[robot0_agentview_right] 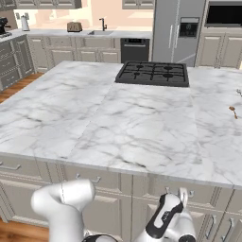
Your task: Take the tongs from the drawer on the right and place them on the dining counter next to the tray containing the kebab skewer.
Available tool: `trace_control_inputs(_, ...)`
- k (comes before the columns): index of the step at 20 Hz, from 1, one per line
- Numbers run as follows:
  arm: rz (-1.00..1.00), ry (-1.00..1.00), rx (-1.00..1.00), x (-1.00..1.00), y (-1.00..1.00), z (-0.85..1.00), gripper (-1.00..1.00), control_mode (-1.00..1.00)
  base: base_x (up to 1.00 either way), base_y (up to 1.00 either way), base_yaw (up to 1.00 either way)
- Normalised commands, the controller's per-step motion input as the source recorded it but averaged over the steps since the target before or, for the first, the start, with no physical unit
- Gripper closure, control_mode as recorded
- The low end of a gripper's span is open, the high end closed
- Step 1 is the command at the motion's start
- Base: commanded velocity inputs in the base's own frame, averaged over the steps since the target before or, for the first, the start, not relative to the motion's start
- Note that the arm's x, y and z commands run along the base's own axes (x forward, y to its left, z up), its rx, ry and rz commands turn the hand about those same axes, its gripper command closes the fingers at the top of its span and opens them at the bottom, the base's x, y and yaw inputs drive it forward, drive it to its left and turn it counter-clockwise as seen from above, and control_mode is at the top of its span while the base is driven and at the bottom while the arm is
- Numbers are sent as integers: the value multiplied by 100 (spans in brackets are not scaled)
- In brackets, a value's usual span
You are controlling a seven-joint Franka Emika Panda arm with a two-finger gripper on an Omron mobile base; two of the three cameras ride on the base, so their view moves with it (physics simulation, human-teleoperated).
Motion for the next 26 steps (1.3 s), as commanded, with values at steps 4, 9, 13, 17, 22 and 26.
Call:
trace_control_inputs(4,0,-2,4,30,0,-5,-100,-100,0,0,0)
trace_control_inputs(9,0,-2,0,37,0,-30,-100,-100,0,0,0)
trace_control_inputs(13,0,-6,0,36,0,-46,-100,-100,0,0,0)
trace_control_inputs(17,0,-4,0,37,0,-39,-100,-100,0,0,0)
trace_control_inputs(22,0,-6,0,33,-5,-40,-100,-100,0,0,0)
trace_control_inputs(26,0,-3,2,26,0,-21,-100,-100,0,0,0)
